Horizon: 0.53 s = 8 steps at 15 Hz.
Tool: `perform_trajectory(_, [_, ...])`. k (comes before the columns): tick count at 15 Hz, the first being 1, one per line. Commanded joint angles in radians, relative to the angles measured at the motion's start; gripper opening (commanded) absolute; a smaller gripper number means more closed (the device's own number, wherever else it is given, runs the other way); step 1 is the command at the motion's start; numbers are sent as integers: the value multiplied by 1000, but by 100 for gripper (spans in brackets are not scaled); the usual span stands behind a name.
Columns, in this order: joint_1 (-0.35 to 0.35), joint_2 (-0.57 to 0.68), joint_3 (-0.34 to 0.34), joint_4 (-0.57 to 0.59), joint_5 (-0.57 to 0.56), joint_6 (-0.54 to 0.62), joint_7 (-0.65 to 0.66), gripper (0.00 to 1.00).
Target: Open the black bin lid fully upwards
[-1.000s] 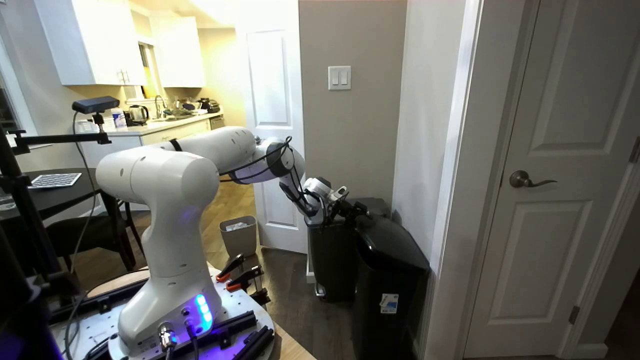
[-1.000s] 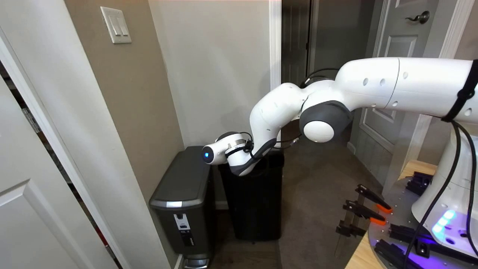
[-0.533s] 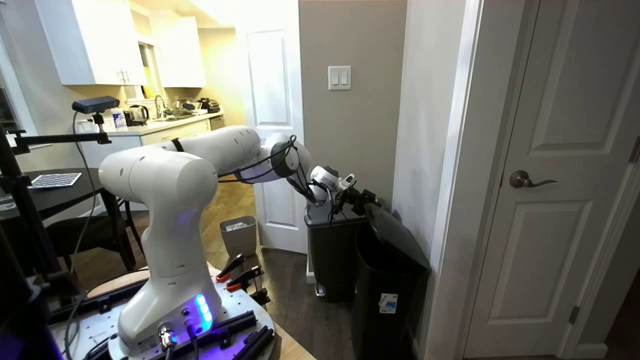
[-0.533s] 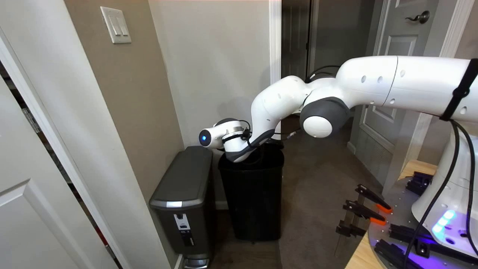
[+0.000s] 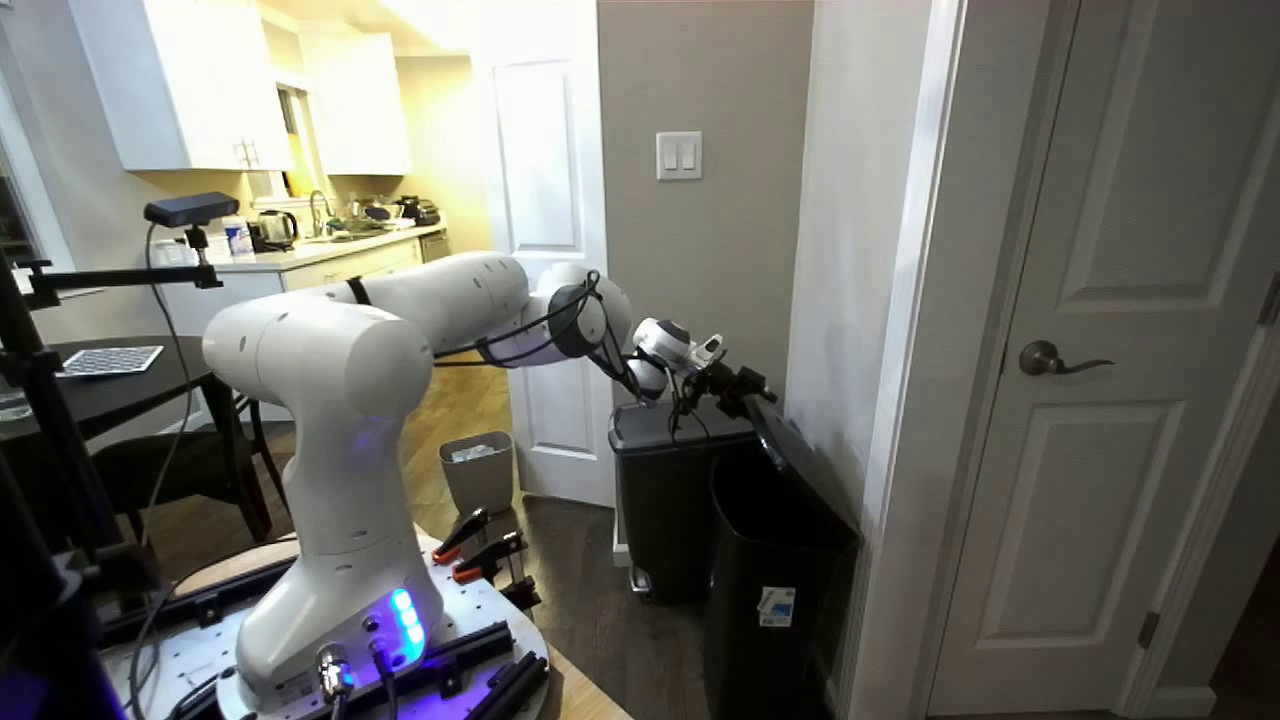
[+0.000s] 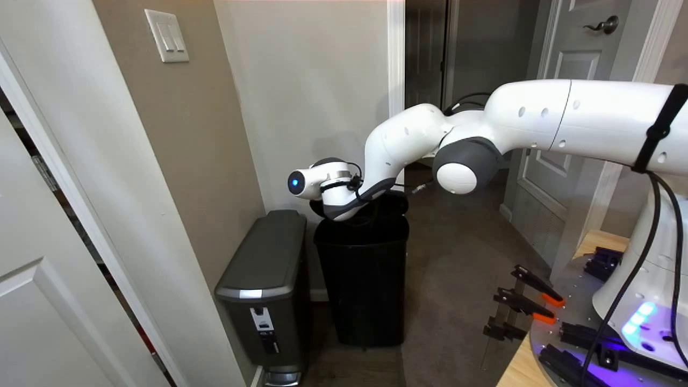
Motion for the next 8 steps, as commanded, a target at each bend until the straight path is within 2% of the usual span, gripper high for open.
perform_trajectory(1, [-52, -16, 22, 8, 36, 29, 18, 100])
perform_trajectory(8, [-110, -3, 9, 84, 103, 68, 9, 100])
